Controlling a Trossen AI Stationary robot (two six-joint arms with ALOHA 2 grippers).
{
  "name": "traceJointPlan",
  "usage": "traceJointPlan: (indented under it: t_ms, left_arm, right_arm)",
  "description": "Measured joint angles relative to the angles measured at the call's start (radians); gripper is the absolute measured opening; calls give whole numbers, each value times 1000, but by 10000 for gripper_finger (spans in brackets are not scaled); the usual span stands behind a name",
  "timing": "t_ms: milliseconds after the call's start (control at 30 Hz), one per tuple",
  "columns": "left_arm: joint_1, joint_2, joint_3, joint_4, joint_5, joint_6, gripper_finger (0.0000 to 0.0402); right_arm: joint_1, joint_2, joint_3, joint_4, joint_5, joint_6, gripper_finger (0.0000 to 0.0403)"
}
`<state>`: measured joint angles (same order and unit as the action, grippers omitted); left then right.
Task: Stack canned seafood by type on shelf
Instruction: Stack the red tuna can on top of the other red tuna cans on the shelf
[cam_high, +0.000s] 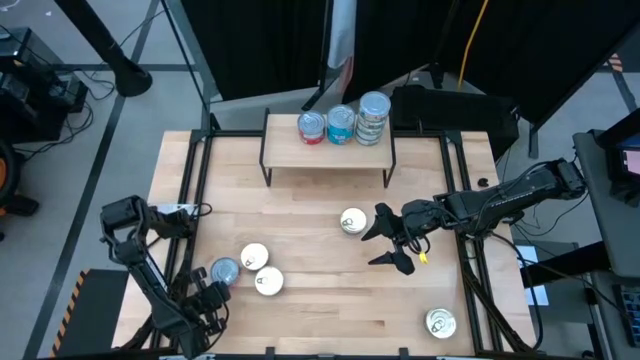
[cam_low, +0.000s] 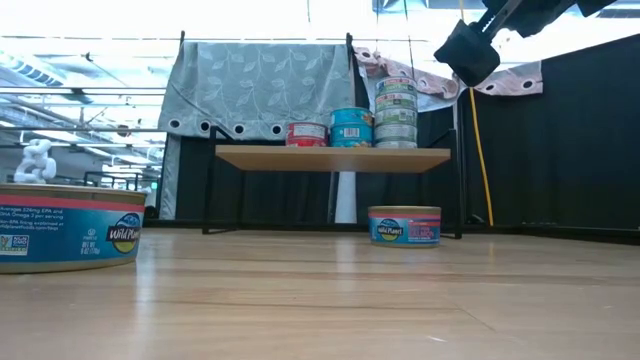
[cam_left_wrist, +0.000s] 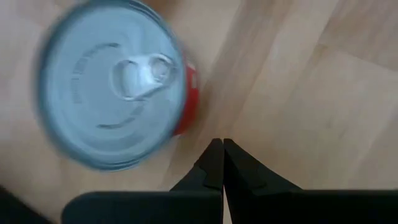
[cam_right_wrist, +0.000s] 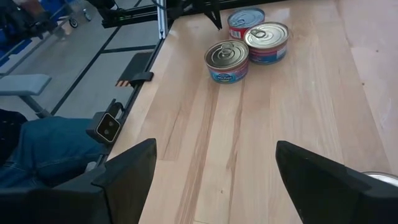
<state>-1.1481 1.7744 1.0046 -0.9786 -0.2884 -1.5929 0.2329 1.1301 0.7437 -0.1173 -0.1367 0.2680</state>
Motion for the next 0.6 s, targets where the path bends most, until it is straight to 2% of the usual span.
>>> traceJointPlan:
  t_ms: [200,267,400,600]
  left_arm:
    - [2,50,22,11,-9,1,0]
    - [9,47,66,-38,-17,1,0]
    - [10,30,147,-244,-47,17,0]
    - [9,24,126,-257,-55,85,0]
  right_arm:
    - [0,0,0,-1,0,1,320]
    - [0,0,0,-1,0,5,320]
    - [0,0,0,-2,0,0,320]
    - [0,0,0,-2,0,0,320]
